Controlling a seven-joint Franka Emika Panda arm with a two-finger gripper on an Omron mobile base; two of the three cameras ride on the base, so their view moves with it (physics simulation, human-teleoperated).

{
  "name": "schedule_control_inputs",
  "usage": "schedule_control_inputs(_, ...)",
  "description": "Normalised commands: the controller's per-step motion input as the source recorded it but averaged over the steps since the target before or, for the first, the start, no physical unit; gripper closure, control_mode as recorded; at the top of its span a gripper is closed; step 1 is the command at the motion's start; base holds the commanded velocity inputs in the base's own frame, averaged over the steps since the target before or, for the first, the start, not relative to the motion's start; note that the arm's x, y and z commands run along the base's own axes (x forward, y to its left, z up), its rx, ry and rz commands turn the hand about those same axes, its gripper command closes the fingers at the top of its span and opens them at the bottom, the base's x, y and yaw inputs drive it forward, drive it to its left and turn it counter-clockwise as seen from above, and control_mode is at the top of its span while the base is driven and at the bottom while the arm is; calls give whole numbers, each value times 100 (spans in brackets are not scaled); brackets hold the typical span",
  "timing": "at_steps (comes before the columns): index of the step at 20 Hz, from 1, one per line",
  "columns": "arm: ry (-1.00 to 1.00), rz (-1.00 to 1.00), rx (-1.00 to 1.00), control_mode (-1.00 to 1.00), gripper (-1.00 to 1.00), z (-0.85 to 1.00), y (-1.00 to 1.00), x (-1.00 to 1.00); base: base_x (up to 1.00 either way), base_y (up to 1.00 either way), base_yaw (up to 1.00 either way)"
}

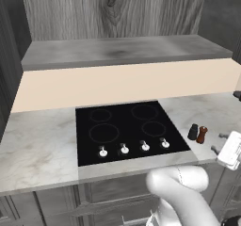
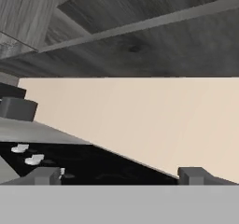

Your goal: Take 2 condiments from the cabinet and move them on the counter near the stove.Make sure the condiments are lined up with each other, next to each other.

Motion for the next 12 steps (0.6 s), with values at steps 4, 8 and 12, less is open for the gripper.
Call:
schedule_control_inputs(4, -5, -8, -12, -100, -100, 71, 56, -22, 0, 0, 0)
schedule_control_inputs(8, 0, -7, -11, -100, -100, 82, 51, -12, 0, 0, 0)
schedule_control_inputs(12, 0, -5, -10, -100, -100, 81, 42, -4, 0, 0, 0)
